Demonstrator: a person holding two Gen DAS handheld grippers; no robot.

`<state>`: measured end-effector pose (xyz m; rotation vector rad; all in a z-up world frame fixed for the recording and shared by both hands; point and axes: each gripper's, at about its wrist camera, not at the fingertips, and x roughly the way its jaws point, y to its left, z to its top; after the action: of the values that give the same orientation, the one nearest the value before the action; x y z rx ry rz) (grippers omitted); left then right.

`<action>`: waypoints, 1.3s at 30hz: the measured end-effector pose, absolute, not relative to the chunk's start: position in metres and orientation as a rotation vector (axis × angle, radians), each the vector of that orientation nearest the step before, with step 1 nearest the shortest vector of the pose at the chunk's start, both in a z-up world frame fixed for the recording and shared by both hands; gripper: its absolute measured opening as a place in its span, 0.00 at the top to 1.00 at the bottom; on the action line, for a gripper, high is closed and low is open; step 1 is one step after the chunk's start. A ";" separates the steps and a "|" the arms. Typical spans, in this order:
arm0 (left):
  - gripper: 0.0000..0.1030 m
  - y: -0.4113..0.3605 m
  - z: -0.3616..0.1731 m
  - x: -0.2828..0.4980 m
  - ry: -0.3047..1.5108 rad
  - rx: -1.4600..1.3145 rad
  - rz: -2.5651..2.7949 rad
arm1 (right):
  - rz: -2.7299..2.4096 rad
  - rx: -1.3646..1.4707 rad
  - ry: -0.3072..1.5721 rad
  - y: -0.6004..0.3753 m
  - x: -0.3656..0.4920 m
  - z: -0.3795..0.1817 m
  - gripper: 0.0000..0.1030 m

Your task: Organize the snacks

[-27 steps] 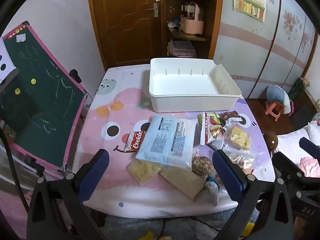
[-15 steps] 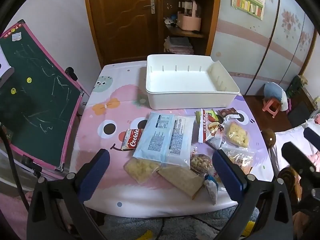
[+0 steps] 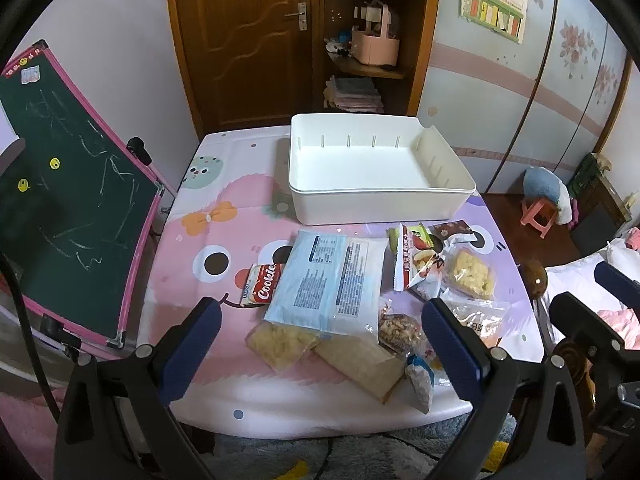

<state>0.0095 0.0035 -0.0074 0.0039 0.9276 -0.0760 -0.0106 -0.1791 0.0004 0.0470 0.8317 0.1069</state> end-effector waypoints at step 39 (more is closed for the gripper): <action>0.03 0.025 -0.024 0.014 0.957 -0.014 -0.038 | 0.102 -0.002 0.953 -0.163 -0.002 -0.033 0.07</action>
<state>0.0143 0.0249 -0.0241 -0.0145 0.9568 -0.0379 -0.0015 -0.1633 -0.0333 -0.0024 0.9530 0.1015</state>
